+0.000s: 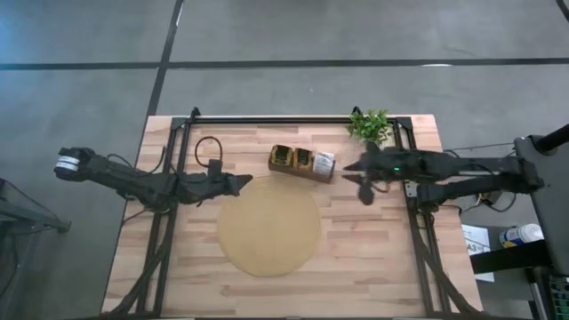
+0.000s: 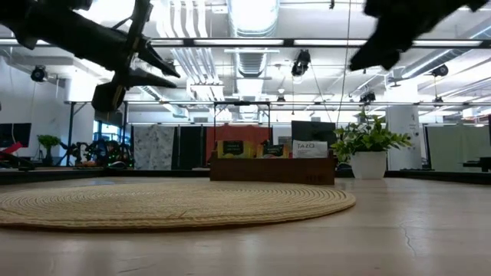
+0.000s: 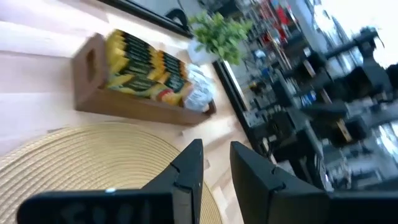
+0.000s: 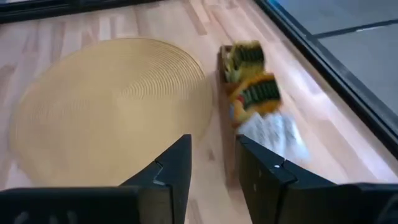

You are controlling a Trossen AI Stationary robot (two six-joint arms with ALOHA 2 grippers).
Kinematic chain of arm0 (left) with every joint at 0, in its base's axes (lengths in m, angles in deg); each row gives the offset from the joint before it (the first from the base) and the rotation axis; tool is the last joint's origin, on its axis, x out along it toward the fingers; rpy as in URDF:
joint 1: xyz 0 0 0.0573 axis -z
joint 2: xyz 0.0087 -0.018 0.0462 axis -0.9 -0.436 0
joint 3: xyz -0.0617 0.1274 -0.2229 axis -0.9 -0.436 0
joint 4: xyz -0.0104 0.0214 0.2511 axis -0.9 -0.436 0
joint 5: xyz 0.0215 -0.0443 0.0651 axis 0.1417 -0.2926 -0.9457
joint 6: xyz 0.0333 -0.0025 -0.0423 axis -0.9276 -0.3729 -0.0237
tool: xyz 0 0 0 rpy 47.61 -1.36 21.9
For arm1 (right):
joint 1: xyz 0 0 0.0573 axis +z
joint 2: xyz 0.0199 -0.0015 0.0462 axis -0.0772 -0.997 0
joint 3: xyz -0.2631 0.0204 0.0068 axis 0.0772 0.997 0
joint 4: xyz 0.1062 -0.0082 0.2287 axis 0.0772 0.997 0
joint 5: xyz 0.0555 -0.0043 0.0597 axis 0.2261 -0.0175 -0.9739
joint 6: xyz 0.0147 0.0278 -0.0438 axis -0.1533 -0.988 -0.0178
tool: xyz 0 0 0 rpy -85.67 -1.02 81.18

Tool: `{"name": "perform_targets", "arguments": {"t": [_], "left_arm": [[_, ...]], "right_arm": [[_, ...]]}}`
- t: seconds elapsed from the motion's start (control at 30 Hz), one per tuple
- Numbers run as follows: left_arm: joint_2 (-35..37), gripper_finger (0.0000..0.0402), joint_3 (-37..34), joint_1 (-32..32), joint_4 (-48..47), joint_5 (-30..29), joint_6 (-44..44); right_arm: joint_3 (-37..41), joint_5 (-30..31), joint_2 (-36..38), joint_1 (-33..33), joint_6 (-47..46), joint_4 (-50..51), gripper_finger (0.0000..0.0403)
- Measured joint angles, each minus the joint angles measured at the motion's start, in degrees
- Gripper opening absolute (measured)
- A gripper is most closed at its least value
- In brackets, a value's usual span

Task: Pick & Place Tea
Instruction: Return to Home Position

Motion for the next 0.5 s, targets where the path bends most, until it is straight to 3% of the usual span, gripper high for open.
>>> {"name": "perform_targets", "arguments": {"t": [0.2, 0.37, 0.5], "left_arm": [[0.00, 0.0076, 0.00, -0.04, -0.72, -3.05, 7.68], [-0.11, 0.0076, 0.00, 0.09, 0.47, -2.90, 9.77], [-0.11, 0.0076, 0.00, 0.08, 5.74, -0.81, 3.73]], "right_arm": [[1.22, 0.68, 16.28, -0.02, -4.46, 14.14, 0.0110], [1.85, -0.28, 27.14, -0.05, -9.27, 18.05, 0.0102], [4.22, -9.33, 36.04, -0.01, -7.19, 18.63, 0.0097]]}}
